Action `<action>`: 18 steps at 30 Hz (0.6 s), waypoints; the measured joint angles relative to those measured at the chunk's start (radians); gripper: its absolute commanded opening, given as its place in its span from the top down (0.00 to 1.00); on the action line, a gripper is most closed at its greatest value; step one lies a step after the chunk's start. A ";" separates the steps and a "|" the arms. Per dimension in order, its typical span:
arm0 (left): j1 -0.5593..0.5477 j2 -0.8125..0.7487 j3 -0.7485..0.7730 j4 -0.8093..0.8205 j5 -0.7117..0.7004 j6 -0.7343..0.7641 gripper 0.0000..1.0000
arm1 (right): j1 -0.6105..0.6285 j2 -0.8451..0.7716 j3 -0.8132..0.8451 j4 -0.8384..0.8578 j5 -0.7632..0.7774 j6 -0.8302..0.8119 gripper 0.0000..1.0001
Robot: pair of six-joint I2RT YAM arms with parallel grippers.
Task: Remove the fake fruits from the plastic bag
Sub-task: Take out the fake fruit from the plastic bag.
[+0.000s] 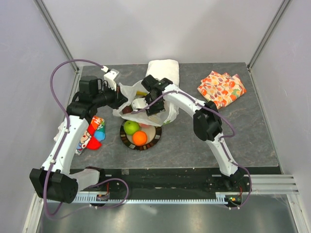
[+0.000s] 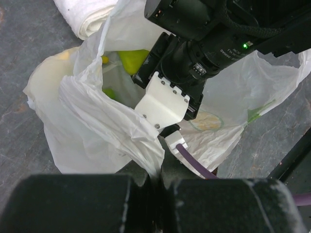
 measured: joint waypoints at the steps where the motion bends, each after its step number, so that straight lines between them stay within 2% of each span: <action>1: 0.000 0.000 -0.001 0.000 0.000 -0.001 0.98 | 0.005 0.003 0.000 -0.004 0.015 -0.003 0.32; 7: 0.000 -0.005 -0.003 0.003 0.000 -0.006 0.98 | 0.045 0.037 0.000 -0.024 0.082 -0.023 0.36; 10: 0.000 -0.008 -0.003 0.003 0.000 -0.008 0.98 | 0.058 0.063 0.007 -0.034 0.102 -0.027 0.62; 11: 0.000 -0.009 -0.003 0.003 0.000 -0.009 0.98 | 0.061 0.069 0.016 -0.037 0.113 -0.027 0.77; 12: 0.000 -0.010 -0.003 0.003 0.000 -0.009 0.98 | 0.063 0.072 0.024 -0.040 0.121 -0.027 0.83; 14: 0.000 -0.011 -0.003 0.003 0.000 -0.010 0.98 | 0.063 0.076 0.037 -0.044 0.131 -0.025 0.88; 18: 0.000 -0.012 -0.003 0.003 0.000 -0.011 0.98 | 0.060 0.076 0.045 -0.034 0.149 -0.006 0.91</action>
